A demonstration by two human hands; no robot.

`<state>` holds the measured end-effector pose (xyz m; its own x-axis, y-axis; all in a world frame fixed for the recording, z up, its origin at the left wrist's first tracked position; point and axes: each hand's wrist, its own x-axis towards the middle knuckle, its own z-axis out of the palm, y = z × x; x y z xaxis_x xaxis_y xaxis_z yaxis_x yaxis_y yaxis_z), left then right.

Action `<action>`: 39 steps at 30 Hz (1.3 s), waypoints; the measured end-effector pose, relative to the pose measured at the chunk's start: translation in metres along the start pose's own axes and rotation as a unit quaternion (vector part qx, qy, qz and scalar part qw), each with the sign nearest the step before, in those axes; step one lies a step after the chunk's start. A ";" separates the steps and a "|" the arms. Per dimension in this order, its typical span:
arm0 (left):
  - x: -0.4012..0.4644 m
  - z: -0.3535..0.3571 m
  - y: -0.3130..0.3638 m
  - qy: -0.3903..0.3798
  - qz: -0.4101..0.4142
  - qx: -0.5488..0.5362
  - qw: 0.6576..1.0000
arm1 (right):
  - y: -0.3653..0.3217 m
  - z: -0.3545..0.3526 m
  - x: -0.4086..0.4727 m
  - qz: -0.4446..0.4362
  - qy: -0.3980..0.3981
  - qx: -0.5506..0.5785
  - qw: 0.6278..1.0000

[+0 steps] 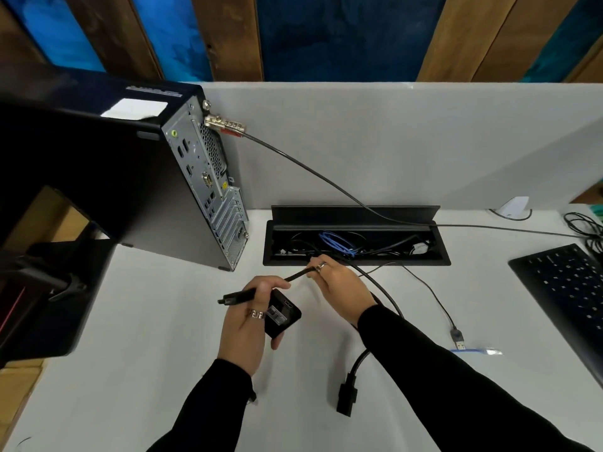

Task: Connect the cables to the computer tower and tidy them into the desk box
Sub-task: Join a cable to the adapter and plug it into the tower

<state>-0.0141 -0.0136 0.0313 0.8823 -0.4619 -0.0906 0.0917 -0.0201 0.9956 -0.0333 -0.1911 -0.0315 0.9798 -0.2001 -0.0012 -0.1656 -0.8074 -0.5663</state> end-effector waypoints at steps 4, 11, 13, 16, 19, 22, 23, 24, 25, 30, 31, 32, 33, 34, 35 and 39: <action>0.003 -0.003 0.002 -0.014 -0.028 0.014 0.999 | 0.008 -0.008 -0.008 -0.014 0.004 -0.011 1.000; 0.011 -0.005 0.006 -0.034 -0.085 0.007 0.996 | 0.015 -0.016 -0.015 -0.012 -0.010 0.010 1.000; 0.013 -0.006 0.008 -0.034 -0.086 0.015 0.996 | 0.017 -0.016 -0.017 -0.010 -0.007 0.021 1.000; 0.012 -0.006 0.008 -0.027 -0.070 0.025 0.997 | 0.018 -0.014 -0.017 -0.011 -0.011 0.022 1.000; 0.011 -0.007 0.007 0.007 -0.061 0.025 0.998 | 0.020 -0.013 -0.017 -0.018 -0.017 0.011 1.000; 0.008 -0.004 0.009 0.021 -0.055 0.065 0.996 | 0.021 -0.013 -0.021 -0.035 -0.017 -0.011 0.999; 0.007 -0.003 0.011 0.025 -0.048 0.092 0.994 | 0.019 -0.013 -0.022 -0.042 -0.014 -0.012 0.999; 0.006 -0.002 0.013 0.028 -0.038 0.124 0.991 | 0.017 -0.013 -0.023 -0.055 -0.010 -0.005 0.998; 0.005 -0.002 0.016 0.028 -0.024 0.160 0.986 | 0.012 -0.014 -0.024 -0.071 -0.004 0.006 0.997; 0.002 0.000 0.026 0.001 0.045 0.356 0.933 | -0.020 -0.021 -0.026 -0.139 0.012 0.090 0.986; 0.001 0.000 0.029 -0.008 0.050 0.378 0.924 | -0.024 -0.023 -0.026 -0.144 0.020 0.106 0.984; 0.000 0.000 0.030 -0.017 0.057 0.380 0.923 | -0.026 -0.025 -0.027 -0.149 0.031 0.112 0.982; -0.001 -0.001 0.031 -0.023 0.063 0.357 0.932 | -0.027 -0.027 -0.027 -0.150 0.042 0.109 0.982; -0.001 -0.003 0.029 -0.025 0.064 0.322 0.944 | -0.026 -0.027 -0.027 -0.144 0.052 0.103 0.983; -0.001 -0.005 0.029 -0.026 0.065 0.291 0.954 | -0.025 -0.029 -0.027 -0.129 0.056 0.100 0.985; -0.001 -0.012 0.028 -0.038 0.062 0.214 0.974 | -0.019 -0.031 -0.030 -0.084 0.049 0.119 0.988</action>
<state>-0.0072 -0.0030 0.0594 0.8359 -0.5487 0.0162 -0.2282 -0.3204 0.9194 -0.0627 -0.1871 0.0049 0.9738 -0.1364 0.1819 0.0405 -0.6830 -0.7293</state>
